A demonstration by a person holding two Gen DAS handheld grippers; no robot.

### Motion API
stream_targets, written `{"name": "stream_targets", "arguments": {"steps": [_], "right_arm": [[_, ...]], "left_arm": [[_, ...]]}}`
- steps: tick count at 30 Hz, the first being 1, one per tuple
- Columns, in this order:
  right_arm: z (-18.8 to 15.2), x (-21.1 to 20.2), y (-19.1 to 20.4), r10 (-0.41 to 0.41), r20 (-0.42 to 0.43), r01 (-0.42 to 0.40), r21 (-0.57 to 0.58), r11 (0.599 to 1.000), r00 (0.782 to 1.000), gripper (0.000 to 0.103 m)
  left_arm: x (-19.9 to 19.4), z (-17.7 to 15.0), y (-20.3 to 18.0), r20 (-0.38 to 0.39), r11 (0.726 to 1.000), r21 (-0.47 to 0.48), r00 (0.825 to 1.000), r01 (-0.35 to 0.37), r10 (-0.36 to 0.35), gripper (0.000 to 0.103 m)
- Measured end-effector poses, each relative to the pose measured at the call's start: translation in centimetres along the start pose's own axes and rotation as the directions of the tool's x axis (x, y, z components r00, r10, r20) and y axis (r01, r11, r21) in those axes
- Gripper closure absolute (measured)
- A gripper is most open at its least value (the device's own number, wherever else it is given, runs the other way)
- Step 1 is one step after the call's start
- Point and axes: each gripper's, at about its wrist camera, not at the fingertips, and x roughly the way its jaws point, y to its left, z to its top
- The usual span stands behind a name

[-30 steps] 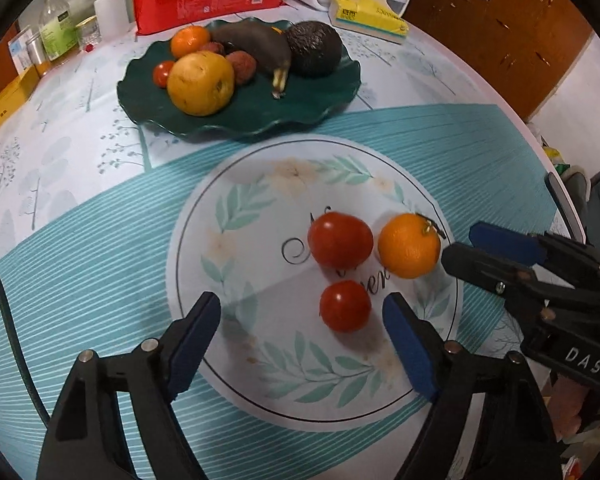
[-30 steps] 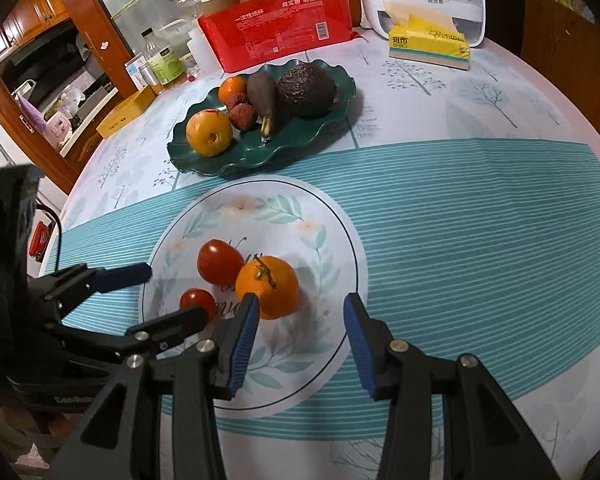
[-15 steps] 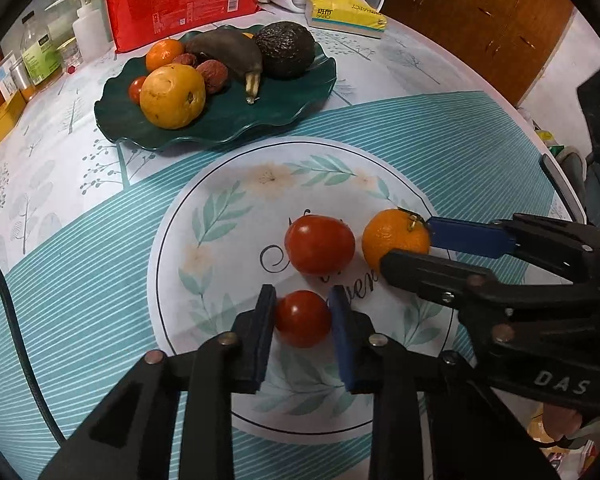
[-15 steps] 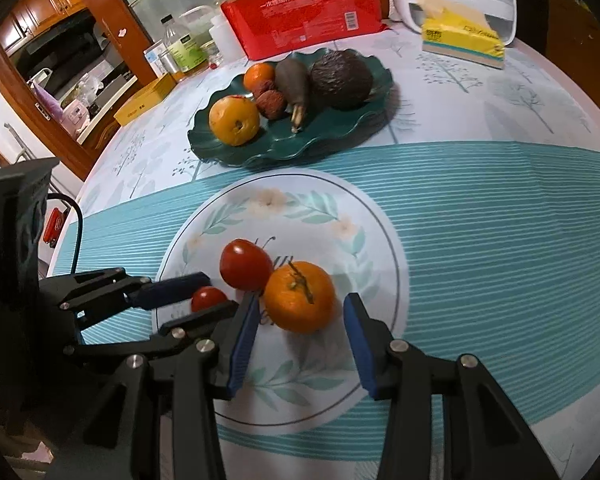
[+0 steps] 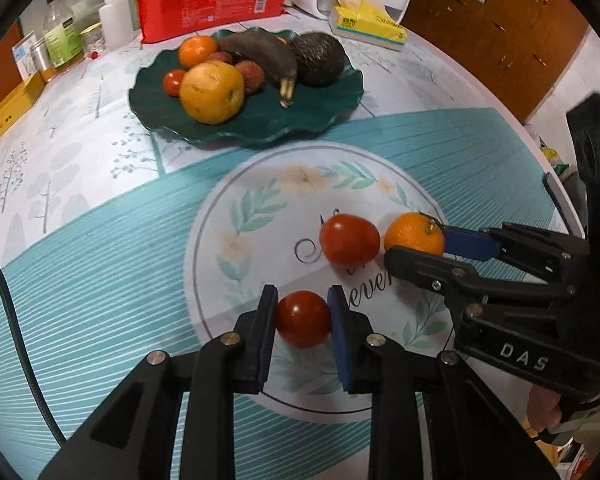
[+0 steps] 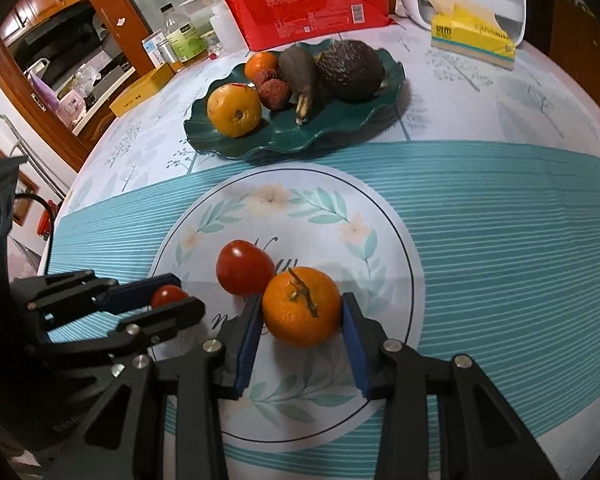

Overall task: Organize fruits
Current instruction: 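Carry the tomato with the left gripper while the right carries the orange to the green plate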

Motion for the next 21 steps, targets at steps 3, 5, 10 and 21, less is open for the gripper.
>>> {"name": "stream_targets", "arguments": {"steps": [3,5,10,21], "right_arm": [[0.5,-1.2,0.6,0.003,0.018,-0.003,-0.012,1.000,1.000,0.064],[1.1,-2.3,1.0,0.005,0.036,-0.005,-0.018,1.000,0.999,0.064],[4.0,-5.7,2.3,0.001,0.099,0.004,-0.053,0.999,0.995,0.064],[14.6,-14.6,4.3,-0.038,0.314,0.091,-0.156,0.983,0.949,0.064]], "left_arm": [[-1.6,0.9,0.4,0.009,1.000,-0.007,1.000,-0.010,0.010,0.079],[-2.7,1.9,0.6,0.013,1.000,-0.010,1.000,-0.028,0.028,0.079],[-6.3,5.2,1.5,0.050,0.999,-0.032,0.998,-0.023,0.024,0.079],[-15.6,15.4,3.1,0.263,0.991,0.023,0.957,-0.130,0.119,0.079]]}}
